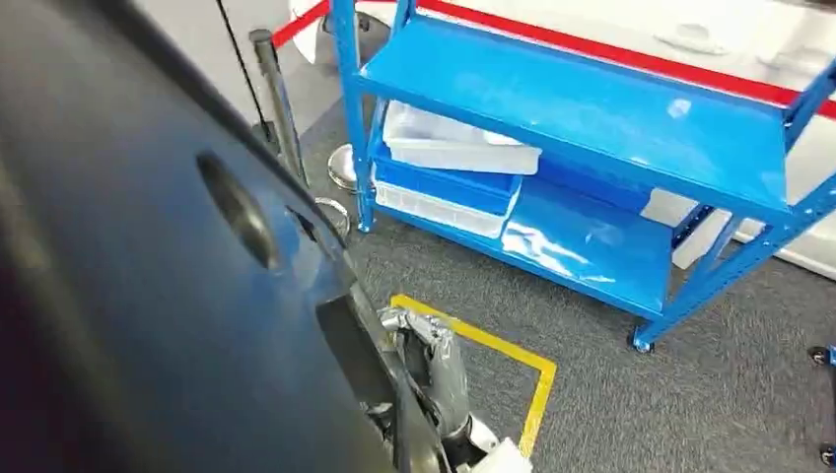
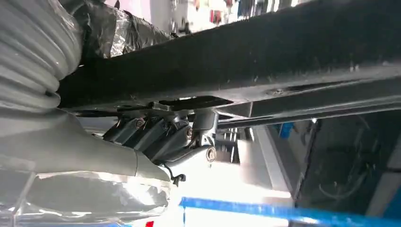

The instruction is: Take the parts from the cabinet and place them on the table.

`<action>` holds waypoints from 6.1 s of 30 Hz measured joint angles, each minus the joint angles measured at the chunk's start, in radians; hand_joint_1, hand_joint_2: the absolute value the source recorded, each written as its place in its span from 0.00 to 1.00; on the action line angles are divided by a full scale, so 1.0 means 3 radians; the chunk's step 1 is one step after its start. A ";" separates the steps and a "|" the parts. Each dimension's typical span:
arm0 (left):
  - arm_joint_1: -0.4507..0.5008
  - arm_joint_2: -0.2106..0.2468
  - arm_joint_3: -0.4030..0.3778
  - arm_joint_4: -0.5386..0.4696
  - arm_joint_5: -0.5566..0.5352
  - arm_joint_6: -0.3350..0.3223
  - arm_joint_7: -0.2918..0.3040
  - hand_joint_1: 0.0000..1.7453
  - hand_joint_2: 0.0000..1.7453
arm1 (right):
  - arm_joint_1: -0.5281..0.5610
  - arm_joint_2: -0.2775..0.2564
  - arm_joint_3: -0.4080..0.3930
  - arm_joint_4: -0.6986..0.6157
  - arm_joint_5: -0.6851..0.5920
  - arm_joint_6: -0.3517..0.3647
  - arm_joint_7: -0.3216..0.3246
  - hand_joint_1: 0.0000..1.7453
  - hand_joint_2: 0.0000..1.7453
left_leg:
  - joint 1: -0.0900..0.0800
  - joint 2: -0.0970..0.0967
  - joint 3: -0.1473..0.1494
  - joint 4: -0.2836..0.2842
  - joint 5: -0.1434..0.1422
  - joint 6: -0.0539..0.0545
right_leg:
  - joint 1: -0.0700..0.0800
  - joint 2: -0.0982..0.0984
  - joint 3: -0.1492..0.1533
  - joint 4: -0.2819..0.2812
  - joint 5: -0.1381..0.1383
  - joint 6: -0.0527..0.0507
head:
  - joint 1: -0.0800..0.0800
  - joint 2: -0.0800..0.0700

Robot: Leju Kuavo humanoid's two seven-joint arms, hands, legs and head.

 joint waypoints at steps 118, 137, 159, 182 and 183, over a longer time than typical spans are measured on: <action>-0.0004 0.0102 -0.0146 -0.0001 -0.0216 -0.0238 0.0191 0.00 1.00 | -0.0152 0.0050 0.0144 0.0242 -0.0187 0.0154 0.0005 1.00 1.00 | -0.0077 0.0184 -0.0120 0.0111 -0.0035 -0.0023 | 0.0034 -0.0311 0.0265 -0.0490 0.0218 -0.0030 | 0.0301 0.0001; 0.0017 -0.0006 -0.0161 0.0027 -0.0198 -0.0210 0.0418 0.00 1.00 | -0.0436 0.0226 0.0322 0.0388 0.0004 0.0093 0.0275 1.00 1.00 | -0.0025 -0.0059 -0.0236 0.0399 -0.0209 -0.0119 | -0.0012 0.0122 0.0125 -0.0472 0.0356 -0.0120 | 0.0443 0.0001; -0.0191 -0.0014 -0.0317 0.0053 -0.0269 -0.0230 0.0446 0.00 1.00 | -0.0472 0.0224 0.0370 0.0511 -0.0221 0.0267 0.0163 1.00 1.00 | -0.0003 -0.0299 -0.0066 0.0079 -0.0021 0.0023 | 0.0004 0.0126 -0.0078 -0.0077 0.0297 0.0018 | 0.0527 0.0001; -0.0283 -0.0090 -0.0364 0.0053 -0.0308 -0.0177 0.0492 0.00 1.00 | -0.0451 0.0196 0.0364 0.0488 -0.0282 0.0272 0.0132 1.00 1.00 | 0.0004 0.0100 -0.0086 0.0059 -0.0014 -0.0015 | 0.0006 -0.0100 0.0239 -0.0377 0.0134 0.0054 | 0.0549 0.0001; -0.0294 -0.0098 -0.0365 0.0053 -0.0308 -0.0177 0.0492 0.00 1.00 | -0.0439 0.0188 0.0362 0.0479 -0.0326 0.0290 0.0108 1.00 1.00 | 0.0004 0.0072 -0.0085 0.0059 -0.0017 0.0011 | 0.0001 0.0003 0.0120 -0.0147 0.0017 0.0049 | 0.0557 0.0001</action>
